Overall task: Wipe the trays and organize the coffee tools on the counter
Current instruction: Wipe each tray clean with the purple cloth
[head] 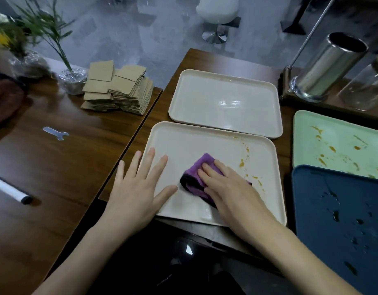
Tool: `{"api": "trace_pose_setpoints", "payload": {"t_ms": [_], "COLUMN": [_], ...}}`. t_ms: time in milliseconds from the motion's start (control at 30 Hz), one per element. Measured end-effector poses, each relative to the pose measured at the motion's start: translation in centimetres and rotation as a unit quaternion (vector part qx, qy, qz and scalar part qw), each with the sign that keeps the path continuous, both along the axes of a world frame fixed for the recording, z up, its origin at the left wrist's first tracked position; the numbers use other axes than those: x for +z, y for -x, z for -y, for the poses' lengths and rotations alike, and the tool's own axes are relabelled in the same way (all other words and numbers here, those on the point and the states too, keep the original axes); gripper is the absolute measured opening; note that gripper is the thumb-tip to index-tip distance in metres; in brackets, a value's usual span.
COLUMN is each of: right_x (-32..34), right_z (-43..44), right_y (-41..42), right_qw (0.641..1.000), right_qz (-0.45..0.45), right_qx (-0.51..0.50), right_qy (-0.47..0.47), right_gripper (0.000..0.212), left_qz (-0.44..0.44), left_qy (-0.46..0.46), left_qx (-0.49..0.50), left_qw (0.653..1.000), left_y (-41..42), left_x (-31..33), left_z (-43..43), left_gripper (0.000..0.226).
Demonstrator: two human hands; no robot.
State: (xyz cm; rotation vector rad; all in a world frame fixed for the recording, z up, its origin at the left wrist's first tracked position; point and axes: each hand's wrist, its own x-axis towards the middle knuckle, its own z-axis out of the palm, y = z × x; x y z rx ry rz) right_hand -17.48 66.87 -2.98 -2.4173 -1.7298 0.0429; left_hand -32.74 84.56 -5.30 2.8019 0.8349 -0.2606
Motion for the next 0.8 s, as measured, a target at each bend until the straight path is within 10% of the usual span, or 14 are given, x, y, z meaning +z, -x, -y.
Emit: {"api": "trace_pose_setpoints", "payload": {"t_ms": [800], "right_x": [0.9], "right_z": [-5.1], "right_y": [-3.0], "right_qw": [0.989], "right_qz": [-0.118], "right_qx": [-0.082], "right_qy": [0.028], "right_gripper": [0.044], "left_qz": [-0.037], "left_qy": [0.012], "left_qx": [-0.021], "left_qw": [0.999], "left_y": [-0.1], "left_x": [0.3], "left_z": [-0.4], "left_gripper": [0.109]}}
